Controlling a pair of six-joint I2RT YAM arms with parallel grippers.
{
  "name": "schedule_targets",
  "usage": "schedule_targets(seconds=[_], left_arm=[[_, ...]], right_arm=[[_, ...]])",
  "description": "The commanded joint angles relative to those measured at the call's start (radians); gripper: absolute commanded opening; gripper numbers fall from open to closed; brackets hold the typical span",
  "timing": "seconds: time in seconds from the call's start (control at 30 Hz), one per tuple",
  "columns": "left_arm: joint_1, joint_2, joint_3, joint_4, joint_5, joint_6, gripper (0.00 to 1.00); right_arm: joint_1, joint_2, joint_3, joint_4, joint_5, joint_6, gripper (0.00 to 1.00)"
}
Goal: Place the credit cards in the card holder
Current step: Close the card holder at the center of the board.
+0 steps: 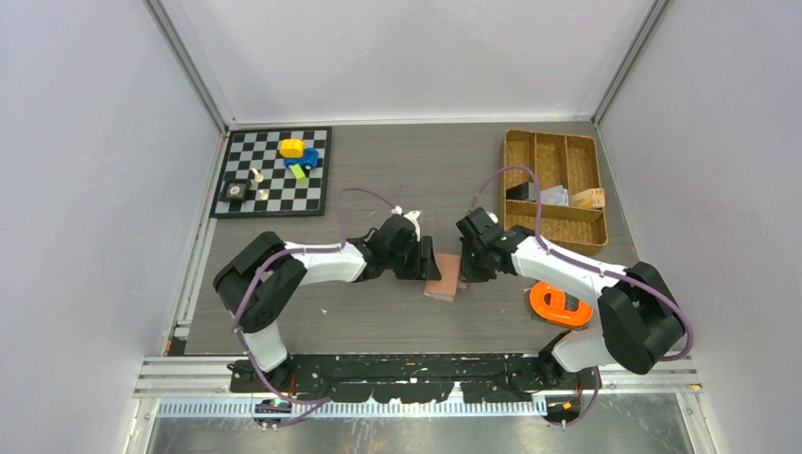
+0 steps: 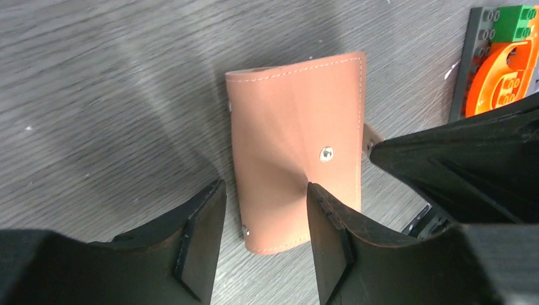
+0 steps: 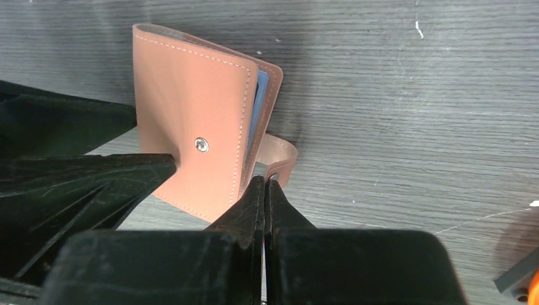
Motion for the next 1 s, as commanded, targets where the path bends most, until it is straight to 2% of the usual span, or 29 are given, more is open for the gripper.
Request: schedule_targets(seconds=[0.0,0.27,0.4,0.97], left_arm=[[-0.022,0.044,0.012,0.050,0.026,-0.003,0.52],[-0.060,0.075,0.053,-0.158,-0.136,0.086,0.45],[-0.060,0.088,0.034,-0.162,-0.150,0.093,0.42],[-0.063,0.102,0.035,-0.160,-0.136,0.104,0.38]], right_arm=[[-0.020,-0.082,-0.035,0.109,-0.117,-0.038,0.01],[-0.061,-0.181,-0.095,0.151,-0.161,-0.079,0.01],[-0.078,-0.159,-0.092,0.156,-0.186,-0.094,0.00],[-0.084,0.010,-0.052,0.242,-0.223,-0.063,0.00]])
